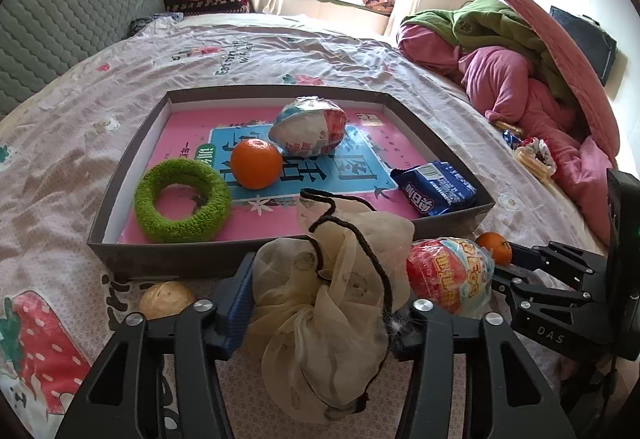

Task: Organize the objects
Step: 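Close the right tool on the orange while the left tool grasps the beige mesh bag, then carry the orange with the right tool while the left tool carries the mesh bag over the box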

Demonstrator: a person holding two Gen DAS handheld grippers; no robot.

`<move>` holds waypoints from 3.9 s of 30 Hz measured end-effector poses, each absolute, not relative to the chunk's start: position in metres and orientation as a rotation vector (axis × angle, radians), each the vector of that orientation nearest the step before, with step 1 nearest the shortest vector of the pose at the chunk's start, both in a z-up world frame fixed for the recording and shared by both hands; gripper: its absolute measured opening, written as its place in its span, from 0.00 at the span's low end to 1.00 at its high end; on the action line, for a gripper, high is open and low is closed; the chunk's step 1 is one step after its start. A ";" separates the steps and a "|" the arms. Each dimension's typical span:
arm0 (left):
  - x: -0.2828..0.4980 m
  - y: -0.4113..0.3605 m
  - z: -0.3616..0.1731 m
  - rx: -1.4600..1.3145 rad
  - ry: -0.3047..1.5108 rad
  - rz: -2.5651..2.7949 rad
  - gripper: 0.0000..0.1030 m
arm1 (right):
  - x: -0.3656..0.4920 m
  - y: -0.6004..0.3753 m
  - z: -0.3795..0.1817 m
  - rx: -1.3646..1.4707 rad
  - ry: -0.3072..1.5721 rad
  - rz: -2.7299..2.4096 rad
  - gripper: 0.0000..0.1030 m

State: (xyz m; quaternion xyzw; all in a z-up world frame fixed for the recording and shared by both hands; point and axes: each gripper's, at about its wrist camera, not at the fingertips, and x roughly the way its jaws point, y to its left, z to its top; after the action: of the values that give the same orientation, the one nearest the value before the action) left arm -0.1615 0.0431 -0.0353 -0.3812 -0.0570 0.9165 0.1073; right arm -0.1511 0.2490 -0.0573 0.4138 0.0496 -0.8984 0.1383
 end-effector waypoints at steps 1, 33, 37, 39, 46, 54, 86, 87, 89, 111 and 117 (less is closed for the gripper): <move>-0.161 0.044 -0.035 -1.119 -0.166 2.698 0.46 | -0.151 0.249 -0.057 1.193 0.145 -2.600 0.38; -0.127 0.030 -0.002 -1.037 -0.197 2.766 0.25 | -0.128 0.254 -0.035 1.010 0.099 -2.614 0.37; -0.121 0.029 0.005 -1.018 -0.199 2.785 0.25 | -0.124 0.254 -0.027 0.957 0.096 -2.625 0.37; -0.118 0.029 0.009 -1.007 -0.196 2.793 0.25 | -0.121 0.255 -0.023 0.930 0.092 -2.628 0.37; -0.109 0.028 0.021 -0.975 -0.175 2.819 0.25 | -0.114 0.250 -0.017 0.876 0.121 -2.624 0.37; -0.100 0.018 0.031 -0.953 -0.180 2.861 0.25 | -0.102 0.245 -0.008 0.791 0.130 -2.608 0.37; -0.078 -0.015 0.063 -0.786 -0.224 2.992 0.25 | -0.085 0.227 0.023 0.570 0.111 -2.627 0.37; -0.079 -0.015 0.062 -0.789 -0.222 2.992 0.25 | -0.085 0.225 0.023 0.571 0.111 -2.623 0.37; -0.081 -0.015 0.059 -0.790 -0.221 2.991 0.25 | -0.088 0.221 0.024 0.574 0.108 -2.617 0.37; -0.125 -0.011 0.036 -0.869 -0.225 2.952 0.25 | -0.134 0.188 0.046 0.530 0.157 -2.633 0.37; -0.142 -0.005 0.034 -0.880 -0.222 2.937 0.25 | -0.145 0.193 0.040 0.564 0.157 -2.624 0.37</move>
State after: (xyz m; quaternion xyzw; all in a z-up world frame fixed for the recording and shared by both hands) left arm -0.1417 -0.0049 0.0337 -0.2862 -0.0721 0.9548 0.0340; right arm -0.1449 0.1929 0.0402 0.2043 0.0570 -0.9511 0.2245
